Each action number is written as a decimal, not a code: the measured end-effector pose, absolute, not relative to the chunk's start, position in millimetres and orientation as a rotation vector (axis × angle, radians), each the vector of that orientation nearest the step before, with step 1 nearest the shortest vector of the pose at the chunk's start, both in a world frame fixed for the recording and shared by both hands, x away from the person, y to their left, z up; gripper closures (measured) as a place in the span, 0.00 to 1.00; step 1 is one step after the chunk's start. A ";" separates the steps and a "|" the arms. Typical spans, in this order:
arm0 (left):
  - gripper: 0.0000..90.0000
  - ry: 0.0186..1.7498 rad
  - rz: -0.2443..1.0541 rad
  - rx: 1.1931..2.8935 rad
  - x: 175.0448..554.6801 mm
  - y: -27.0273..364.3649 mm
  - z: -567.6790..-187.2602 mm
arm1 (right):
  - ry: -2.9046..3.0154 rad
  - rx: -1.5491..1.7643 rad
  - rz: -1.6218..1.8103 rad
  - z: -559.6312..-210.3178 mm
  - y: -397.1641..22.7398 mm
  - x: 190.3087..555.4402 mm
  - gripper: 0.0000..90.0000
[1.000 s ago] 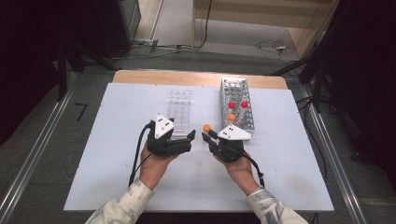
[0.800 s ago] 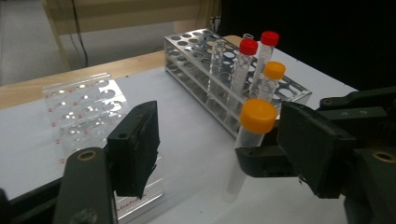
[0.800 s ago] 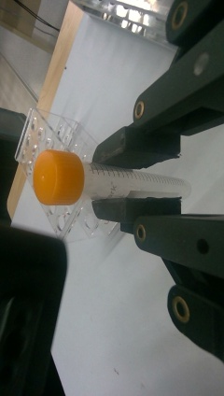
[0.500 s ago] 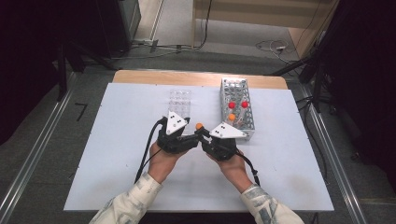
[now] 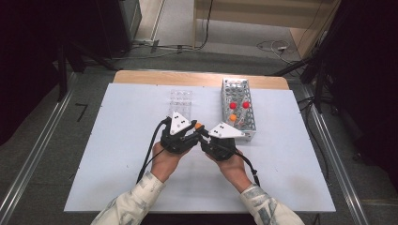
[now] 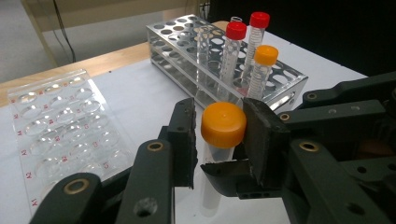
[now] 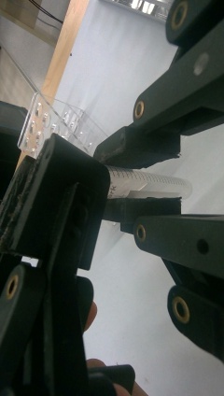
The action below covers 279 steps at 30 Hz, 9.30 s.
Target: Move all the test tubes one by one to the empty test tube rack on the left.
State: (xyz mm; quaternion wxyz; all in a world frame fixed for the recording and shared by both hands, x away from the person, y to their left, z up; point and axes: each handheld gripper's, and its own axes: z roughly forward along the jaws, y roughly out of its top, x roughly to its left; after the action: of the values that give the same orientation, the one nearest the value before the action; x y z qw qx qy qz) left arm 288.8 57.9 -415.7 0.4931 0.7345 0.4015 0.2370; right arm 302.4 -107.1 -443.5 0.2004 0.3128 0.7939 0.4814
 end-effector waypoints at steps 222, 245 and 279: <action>0.12 1.195 0.608 1.673 285.9 111.7 -428.2 | 2.029 1.007 1.379 -417.5 -169.5 308.3 0.79; 0.24 0.996 0.494 1.755 265.5 76.3 -419.8 | 2.239 0.845 1.352 -452.1 -107.3 283.4 0.79; 0.78 0.956 0.481 1.775 268.0 72.6 -420.8 | 2.319 0.828 1.378 -448.9 -106.2 280.1 0.33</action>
State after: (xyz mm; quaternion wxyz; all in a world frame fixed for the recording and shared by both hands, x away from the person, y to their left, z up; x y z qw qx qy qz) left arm 268.0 72.6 -420.8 0.5094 0.7370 0.3968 0.1998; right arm 280.1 -106.2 -448.9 0.1594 0.2897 0.8113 0.4822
